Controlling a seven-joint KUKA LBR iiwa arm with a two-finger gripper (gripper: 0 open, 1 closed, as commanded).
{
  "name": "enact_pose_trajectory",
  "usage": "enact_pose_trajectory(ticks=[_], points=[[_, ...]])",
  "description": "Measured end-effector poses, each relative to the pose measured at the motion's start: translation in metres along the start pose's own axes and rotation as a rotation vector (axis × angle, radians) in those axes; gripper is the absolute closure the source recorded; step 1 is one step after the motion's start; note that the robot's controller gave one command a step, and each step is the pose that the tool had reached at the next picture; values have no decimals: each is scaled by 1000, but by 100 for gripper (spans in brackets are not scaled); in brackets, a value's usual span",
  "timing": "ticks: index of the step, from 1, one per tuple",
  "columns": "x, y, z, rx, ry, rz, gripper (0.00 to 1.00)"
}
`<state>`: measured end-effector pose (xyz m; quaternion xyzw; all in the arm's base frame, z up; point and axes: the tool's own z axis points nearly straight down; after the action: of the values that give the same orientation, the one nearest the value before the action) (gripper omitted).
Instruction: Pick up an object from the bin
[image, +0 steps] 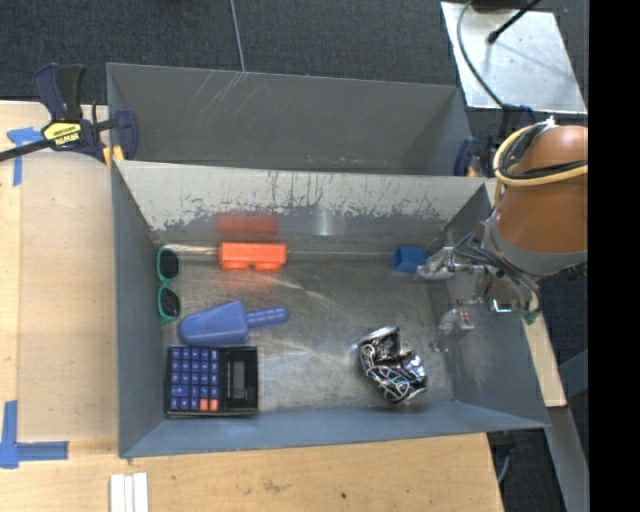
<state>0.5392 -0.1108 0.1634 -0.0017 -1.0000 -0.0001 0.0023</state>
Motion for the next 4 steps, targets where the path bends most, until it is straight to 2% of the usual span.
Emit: enact_pose_trajectory(ticks=[1, 2, 3, 4], points=[[-2, 0, -4, 1, -8, -3, 0], [3, 3, 8, 3, -14, -54, 0], [17, 33, 57, 3, -10, -327, 0], [20, 52, 72, 10, -36, -348, 0]])
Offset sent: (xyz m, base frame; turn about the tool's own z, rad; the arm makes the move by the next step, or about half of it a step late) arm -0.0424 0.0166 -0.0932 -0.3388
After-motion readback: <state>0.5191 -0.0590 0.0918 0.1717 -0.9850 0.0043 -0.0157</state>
